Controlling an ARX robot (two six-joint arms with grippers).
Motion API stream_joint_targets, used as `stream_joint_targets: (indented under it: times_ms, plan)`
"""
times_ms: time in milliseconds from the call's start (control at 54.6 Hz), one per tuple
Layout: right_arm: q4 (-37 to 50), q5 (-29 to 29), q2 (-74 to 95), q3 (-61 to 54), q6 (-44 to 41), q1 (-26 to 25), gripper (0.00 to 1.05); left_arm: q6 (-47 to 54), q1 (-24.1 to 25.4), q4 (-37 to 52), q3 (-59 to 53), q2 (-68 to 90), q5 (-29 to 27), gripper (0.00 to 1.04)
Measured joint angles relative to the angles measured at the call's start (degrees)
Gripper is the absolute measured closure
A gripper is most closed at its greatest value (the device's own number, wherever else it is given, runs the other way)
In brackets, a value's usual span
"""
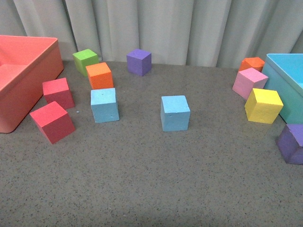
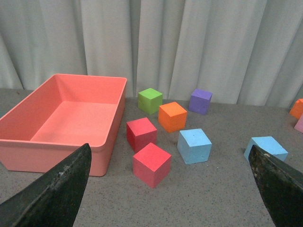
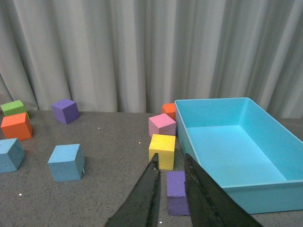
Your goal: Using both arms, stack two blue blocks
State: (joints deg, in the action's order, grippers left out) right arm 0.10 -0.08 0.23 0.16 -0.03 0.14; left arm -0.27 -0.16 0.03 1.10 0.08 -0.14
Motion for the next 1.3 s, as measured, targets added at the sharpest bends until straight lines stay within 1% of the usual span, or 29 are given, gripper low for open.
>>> stream_joint_targets:
  times_ms: [73, 92, 128, 146, 275, 293, 330, 366, 403, 458, 494, 549, 586, 677, 732, 860, 934, 1025, 1117, 1190, 1300]
  plan:
    - [0.0, 0.0, 0.0, 0.0, 0.0, 0.0, 0.70, 0.0, 0.0, 0.0, 0.0, 0.0, 0.0, 0.07]
    - [0.0, 0.0, 0.0, 0.0, 0.0, 0.0, 0.68, 0.0, 0.0, 0.0, 0.0, 0.0, 0.0, 0.07]
    - [0.0, 0.0, 0.0, 0.0, 0.0, 0.0, 0.61, 0.0, 0.0, 0.0, 0.0, 0.0, 0.0, 0.07]
    - [0.0, 0.0, 0.0, 0.0, 0.0, 0.0, 0.60, 0.0, 0.0, 0.0, 0.0, 0.0, 0.0, 0.07]
    - [0.0, 0.0, 0.0, 0.0, 0.0, 0.0, 0.36, 0.0, 0.0, -0.1, 0.0, 0.1, -0.1, 0.07]
    - [0.0, 0.0, 0.0, 0.0, 0.0, 0.0, 0.35, -0.1, -0.1, -0.6, 0.2, 0.4, -0.3, 0.07]
    - [0.0, 0.0, 0.0, 0.0, 0.0, 0.0, 0.28, -0.7, -0.3, -5.7, 1.9, 2.9, -1.5, 0.07]
    - [0.0, 0.0, 0.0, 0.0, 0.0, 0.0, 0.22, -1.2, -0.2, -8.0, 3.3, 6.6, -1.8, 0.07]
    - [0.0, 0.0, 0.0, 0.0, 0.0, 0.0, 0.17, -2.1, 0.1, -7.7, 4.0, 11.0, -2.2, 0.07]
    - [0.0, 0.0, 0.0, 0.0, 0.0, 0.0, 0.09, -3.5, 0.1, -4.4, 5.2, 18.9, -3.5, 0.07]
    - [0.0, 0.0, 0.0, 0.0, 0.0, 0.0, 0.08, -4.3, -0.1, -0.9, 6.2, 24.3, -4.2, 0.07]
    - [0.0, 0.0, 0.0, 0.0, 0.0, 0.0, 0.10, -5.5, -0.7, 5.5, 8.2, 33.2, -4.5, 0.07]
    - [-0.1, 0.0, 0.0, 0.0, 0.0, 0.0, 0.10, -5.7, -1.7, 11.1, 10.2, 40.6, -5.7, 0.07]
    - [-0.1, 0.0, 0.0, 0.0, 0.0, 0.0, 0.10, -6.9, -3.5, 20.3, 15.8, 55.9, -6.4, 0.07]
    - [-0.1, 0.0, 0.0, 0.0, 0.0, 0.0, 0.10, -7.5, -4.8, 23.0, 20.0, 64.8, -6.4, 0.07]
    - [-0.1, 0.0, 0.0, 0.0, 0.0, 0.0, 0.10, -6.7, -7.8, 26.2, 29.9, 83.3, -6.7, 0.07]
    - [-0.1, 0.0, 0.0, 0.0, 0.0, 0.0, 0.10, -6.4, -9.0, 23.3, 37.4, 92.3, -6.7, 0.07]
    - [-0.1, 0.0, 0.0, 0.0, 0.0, 0.0, 0.10, -6.4, -9.5, 19.8, 44.2, 98.6, -6.9, 0.07]
    - [-0.1, 0.0, 0.0, 0.0, 0.0, 0.0, 0.10, -5.9, -10.1, 13.5, 54.9, 106.7, -9.0, 0.07]
    - [-0.1, 0.0, 0.0, 0.0, 0.0, 0.0, 0.10, -6.0, -10.6, 9.3, 61.4, 111.3, -9.1, 0.07]
    - [-0.1, 0.0, 0.0, 0.0, 0.0, 0.0, 0.10, -6.5, -11.2, 4.0, 67.6, 115.4, -8.4, 0.07]
